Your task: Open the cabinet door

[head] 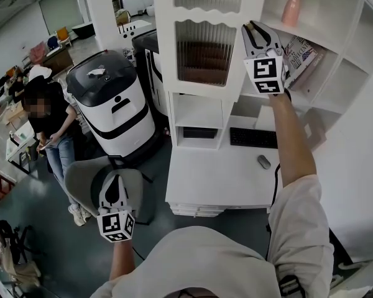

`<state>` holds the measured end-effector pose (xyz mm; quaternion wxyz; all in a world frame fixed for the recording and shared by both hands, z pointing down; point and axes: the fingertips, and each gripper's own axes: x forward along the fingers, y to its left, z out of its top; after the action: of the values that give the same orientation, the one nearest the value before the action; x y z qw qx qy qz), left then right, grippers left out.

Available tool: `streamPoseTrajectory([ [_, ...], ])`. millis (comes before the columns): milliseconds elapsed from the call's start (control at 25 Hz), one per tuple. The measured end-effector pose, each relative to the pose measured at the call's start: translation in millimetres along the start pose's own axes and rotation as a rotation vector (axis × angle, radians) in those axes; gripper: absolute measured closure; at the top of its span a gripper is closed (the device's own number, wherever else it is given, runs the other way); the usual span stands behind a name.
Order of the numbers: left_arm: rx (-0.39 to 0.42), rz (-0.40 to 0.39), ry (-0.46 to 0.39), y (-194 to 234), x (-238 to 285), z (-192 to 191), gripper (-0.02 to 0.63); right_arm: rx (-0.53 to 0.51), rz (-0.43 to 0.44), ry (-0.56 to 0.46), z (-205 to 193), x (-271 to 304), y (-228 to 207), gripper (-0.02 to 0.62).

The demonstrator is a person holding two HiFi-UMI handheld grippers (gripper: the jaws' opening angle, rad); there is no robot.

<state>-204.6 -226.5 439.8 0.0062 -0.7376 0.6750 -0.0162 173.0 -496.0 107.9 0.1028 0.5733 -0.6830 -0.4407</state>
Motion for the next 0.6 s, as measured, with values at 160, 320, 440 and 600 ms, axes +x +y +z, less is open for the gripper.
streamPoseTrajectory([
  [160,0.001,-0.006,0.003,-2,1,-1,0.607,-0.074,0.004,-0.008,4,-6,2,0.517],
  [320,0.002,-0.015,0.0,-5,2,-2,0.607,-0.157,0.012,-0.018,11,-13,5,0.517],
  [440,0.003,-0.02,-0.002,-6,3,-1,0.607,-0.22,0.024,-0.027,14,-18,8,0.518],
  [600,0.001,-0.027,-0.003,-8,4,-1,0.607,-0.28,0.042,-0.036,19,-23,11,0.518],
])
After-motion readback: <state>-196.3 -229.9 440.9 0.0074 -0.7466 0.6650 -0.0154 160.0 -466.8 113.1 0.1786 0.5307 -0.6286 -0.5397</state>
